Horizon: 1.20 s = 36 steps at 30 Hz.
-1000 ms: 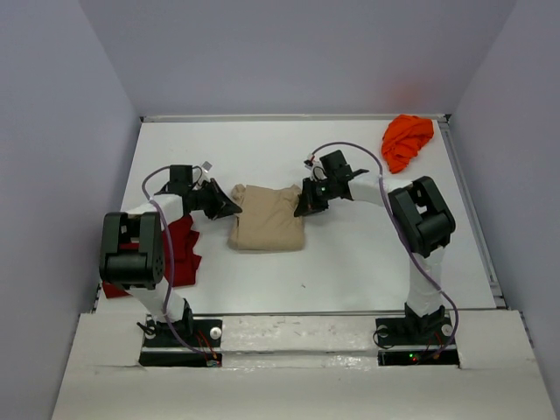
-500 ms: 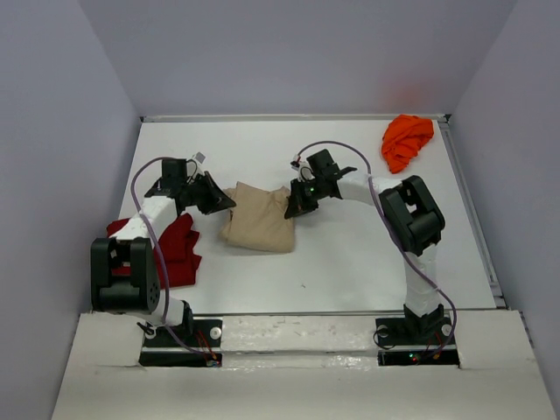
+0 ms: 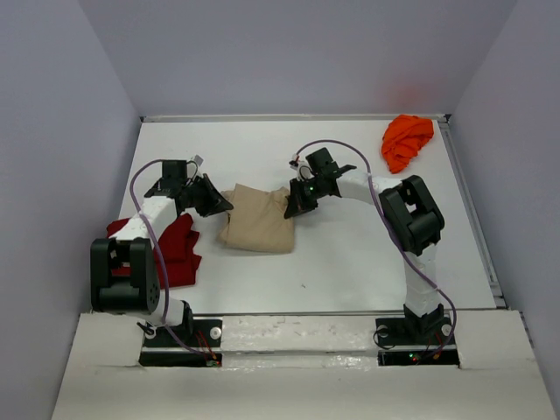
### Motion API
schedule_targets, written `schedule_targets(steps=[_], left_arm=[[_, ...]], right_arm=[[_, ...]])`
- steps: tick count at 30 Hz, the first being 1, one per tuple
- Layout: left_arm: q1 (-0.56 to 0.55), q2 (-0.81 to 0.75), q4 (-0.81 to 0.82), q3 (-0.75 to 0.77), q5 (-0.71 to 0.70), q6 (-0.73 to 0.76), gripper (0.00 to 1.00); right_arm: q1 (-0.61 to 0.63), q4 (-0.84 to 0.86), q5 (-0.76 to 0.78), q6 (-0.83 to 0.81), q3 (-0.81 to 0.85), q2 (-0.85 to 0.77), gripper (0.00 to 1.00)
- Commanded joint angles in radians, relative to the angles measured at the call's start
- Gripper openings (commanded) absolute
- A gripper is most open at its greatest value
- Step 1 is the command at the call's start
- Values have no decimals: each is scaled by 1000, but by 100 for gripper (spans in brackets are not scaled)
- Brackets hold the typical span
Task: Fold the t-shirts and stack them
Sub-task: Put the neatly folded tshirt into the corner of the board with both arms
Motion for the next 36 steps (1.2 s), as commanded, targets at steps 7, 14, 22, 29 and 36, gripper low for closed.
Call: schedule_targets(steps=[7,14,22,29,36], left_arm=[[17,66,10,1,-22,-1,0],[101,14,-54,21,-109,8,0],[121,-30,-82,34,-100,24,0],[123,-83,-132,62,-120,31,0],[124,-139,-175,77,-154,21,0]], right_arm=[[7,-25,-30,-24,19,-15,0],[7,-62,-50,-38,79,14,0],[7,-72,-55,-44,88,42,0],[7,-85,-69,-47,119,75,0],[16,-152,-89,-68,192,114,0]])
